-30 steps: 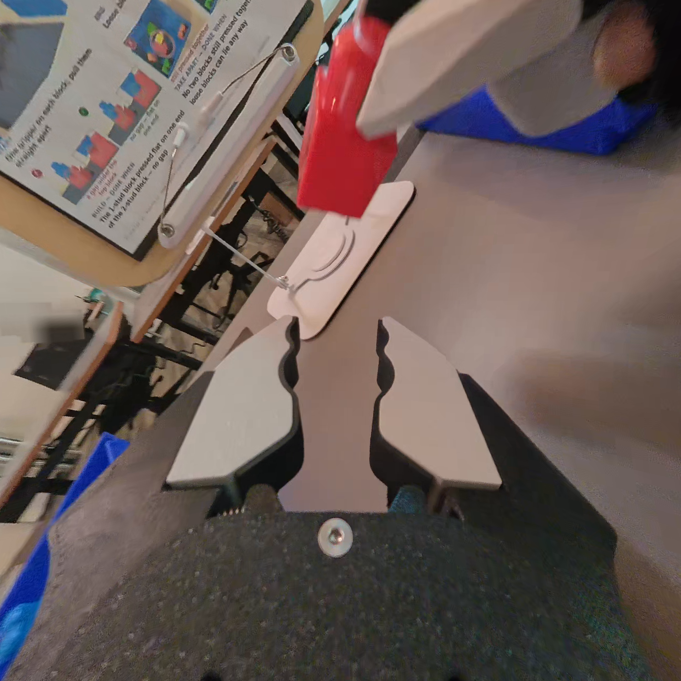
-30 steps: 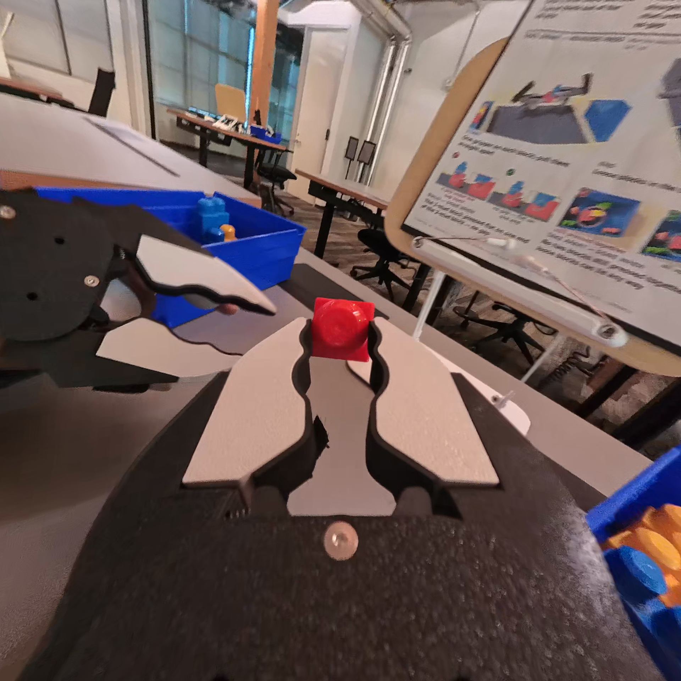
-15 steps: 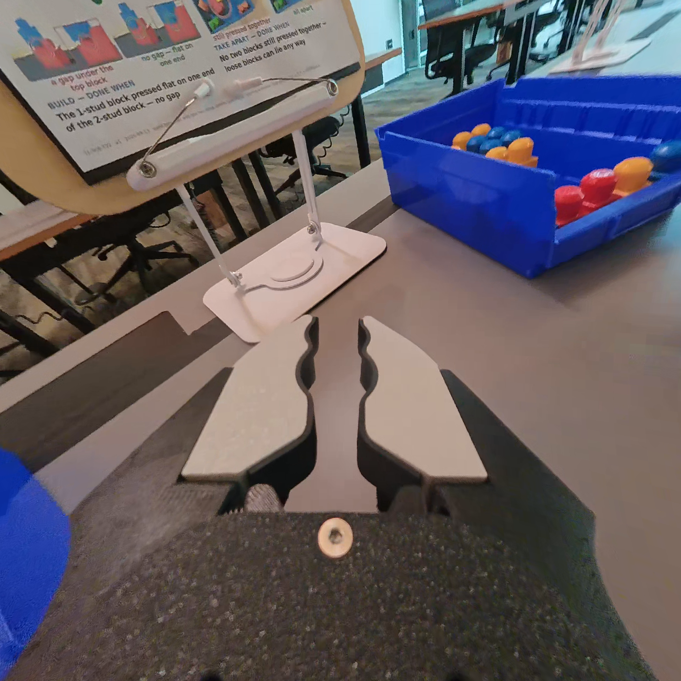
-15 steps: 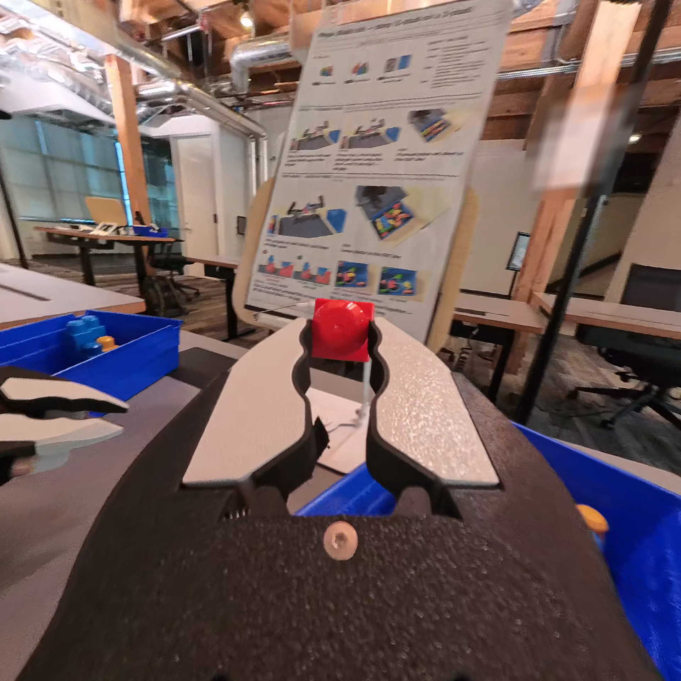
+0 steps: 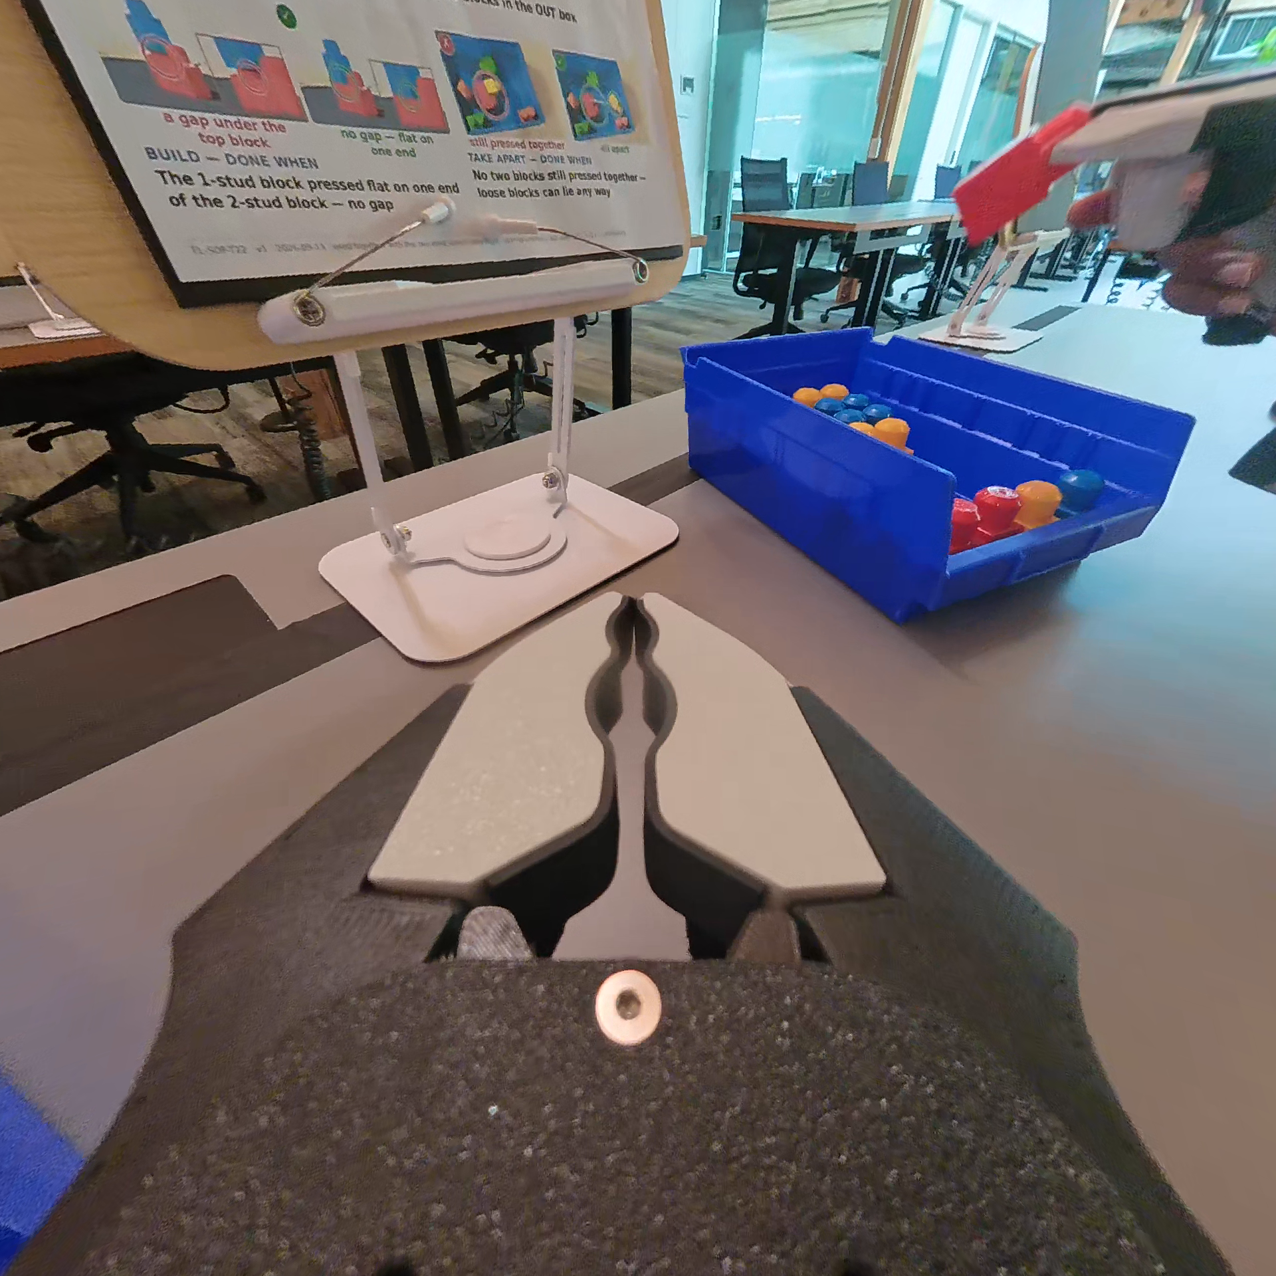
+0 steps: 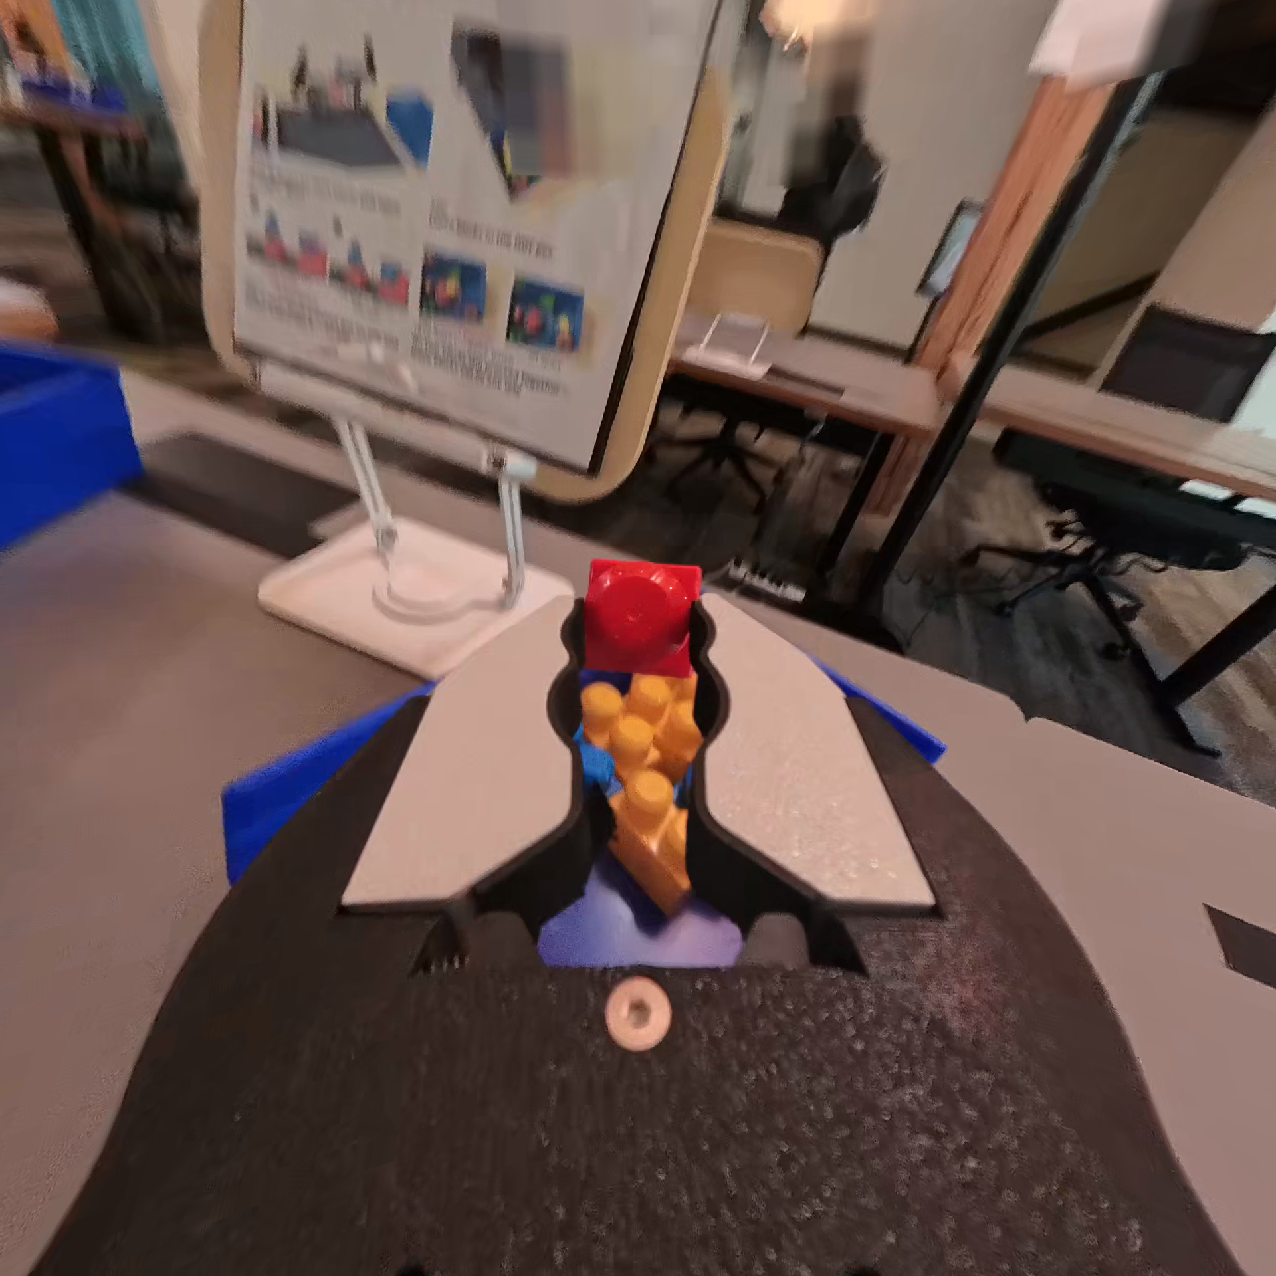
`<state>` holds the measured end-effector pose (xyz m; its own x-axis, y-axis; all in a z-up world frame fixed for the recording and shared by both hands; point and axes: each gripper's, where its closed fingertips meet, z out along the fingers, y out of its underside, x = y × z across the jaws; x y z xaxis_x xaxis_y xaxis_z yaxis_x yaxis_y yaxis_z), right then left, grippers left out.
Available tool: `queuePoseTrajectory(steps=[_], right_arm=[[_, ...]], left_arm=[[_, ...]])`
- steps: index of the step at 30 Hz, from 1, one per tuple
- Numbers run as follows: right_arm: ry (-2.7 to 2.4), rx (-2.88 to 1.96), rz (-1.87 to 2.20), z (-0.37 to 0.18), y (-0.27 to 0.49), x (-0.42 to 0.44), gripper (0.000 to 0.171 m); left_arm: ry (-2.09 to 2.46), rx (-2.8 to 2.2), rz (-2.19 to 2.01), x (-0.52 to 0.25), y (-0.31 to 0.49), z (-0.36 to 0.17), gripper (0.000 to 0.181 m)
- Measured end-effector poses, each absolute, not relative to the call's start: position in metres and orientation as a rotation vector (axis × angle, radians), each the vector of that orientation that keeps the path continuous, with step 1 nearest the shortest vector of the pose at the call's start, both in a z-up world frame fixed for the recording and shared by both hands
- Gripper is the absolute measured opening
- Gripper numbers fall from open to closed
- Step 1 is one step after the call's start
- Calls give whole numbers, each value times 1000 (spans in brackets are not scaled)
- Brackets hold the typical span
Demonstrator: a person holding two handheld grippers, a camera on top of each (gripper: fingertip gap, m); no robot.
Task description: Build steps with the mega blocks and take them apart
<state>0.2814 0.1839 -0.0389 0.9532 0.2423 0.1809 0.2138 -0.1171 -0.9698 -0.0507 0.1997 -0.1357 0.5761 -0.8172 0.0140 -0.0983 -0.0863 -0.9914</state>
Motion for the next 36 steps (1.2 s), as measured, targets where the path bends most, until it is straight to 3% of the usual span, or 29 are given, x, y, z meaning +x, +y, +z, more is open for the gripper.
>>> queuePoseTrajectory(steps=[9,19,36], right_arm=[[-980,-2015,315,-105,185,255,29],[-1230,-2306,229,-183,199,263,29],[-1376,-2458,279,-217,168,261,29]], left_arm=[[780,-1513,-781,-52,197,-128,0],[714,-1451,-717,-64,204,-116,0],[691,-1427,-643,-72,210,-114,0]])
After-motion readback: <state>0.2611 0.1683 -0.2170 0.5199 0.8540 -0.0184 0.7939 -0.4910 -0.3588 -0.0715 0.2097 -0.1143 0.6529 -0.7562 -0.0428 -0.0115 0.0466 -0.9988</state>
